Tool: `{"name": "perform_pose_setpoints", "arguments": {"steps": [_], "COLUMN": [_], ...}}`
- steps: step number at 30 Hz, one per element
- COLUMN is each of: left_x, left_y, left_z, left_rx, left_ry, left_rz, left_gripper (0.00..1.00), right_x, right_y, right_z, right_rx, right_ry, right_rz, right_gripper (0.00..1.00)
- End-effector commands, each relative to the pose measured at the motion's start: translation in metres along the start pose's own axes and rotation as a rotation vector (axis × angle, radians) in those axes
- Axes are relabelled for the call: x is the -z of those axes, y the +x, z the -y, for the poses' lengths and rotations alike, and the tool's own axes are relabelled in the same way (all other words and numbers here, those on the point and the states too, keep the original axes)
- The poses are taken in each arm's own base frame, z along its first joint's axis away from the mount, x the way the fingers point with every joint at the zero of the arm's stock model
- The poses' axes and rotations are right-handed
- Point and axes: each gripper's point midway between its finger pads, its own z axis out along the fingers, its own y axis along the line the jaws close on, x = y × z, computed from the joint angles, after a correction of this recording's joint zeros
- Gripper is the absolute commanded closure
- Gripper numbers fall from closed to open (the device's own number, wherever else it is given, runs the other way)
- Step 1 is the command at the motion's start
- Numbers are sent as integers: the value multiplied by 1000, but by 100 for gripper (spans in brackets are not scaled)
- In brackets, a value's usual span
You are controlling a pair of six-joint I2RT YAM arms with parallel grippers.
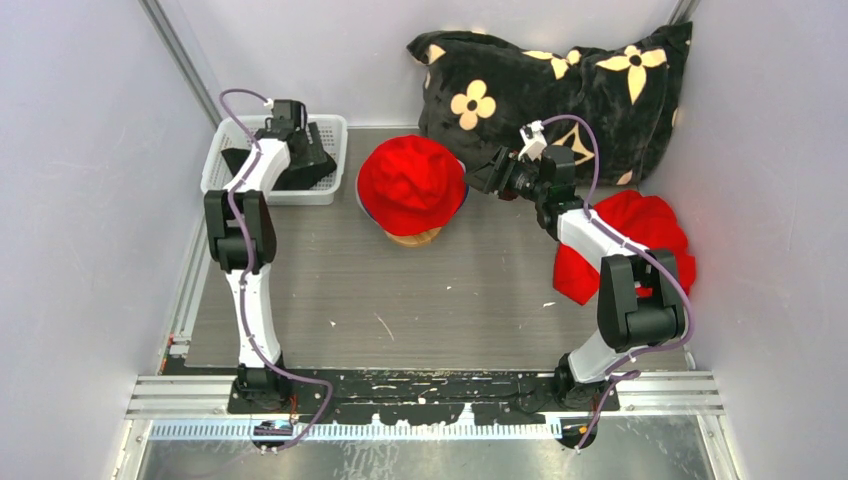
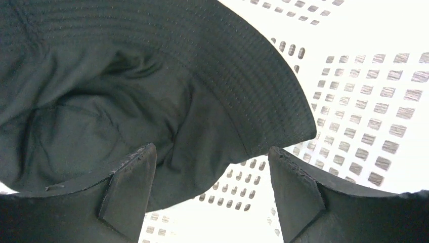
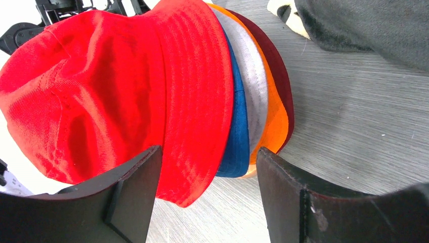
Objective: Stack the hats
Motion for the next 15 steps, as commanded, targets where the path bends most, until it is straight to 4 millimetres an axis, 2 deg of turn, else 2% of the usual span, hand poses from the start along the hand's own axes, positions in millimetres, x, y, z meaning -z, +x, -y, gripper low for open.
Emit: {"name": "perform_pose_setpoints", "arguments": {"steps": [1, 11, 13, 15], "left_x": [-2, -24, -27, -32], "left_y": [-5, 17, 21, 26], "left_z": [0, -7, -8, -9], "left_rx": [-37, -73, -78, -84], "left_ry": [25, 8, 0, -4], "left_rz": [-22, -125, -142, -162], "left_gripper": [19, 20, 23, 32], "right_x": [6, 6, 6, 6], "right_y": [-18, -17, -16, -18], "right_z": [-21, -22, -22, -22], "right_rx": [46, 43, 42, 42], "right_ry": [-55, -56, -57, -58], "right_rz": [51, 46, 44, 47], "right_gripper": [27, 27, 27, 27]}}
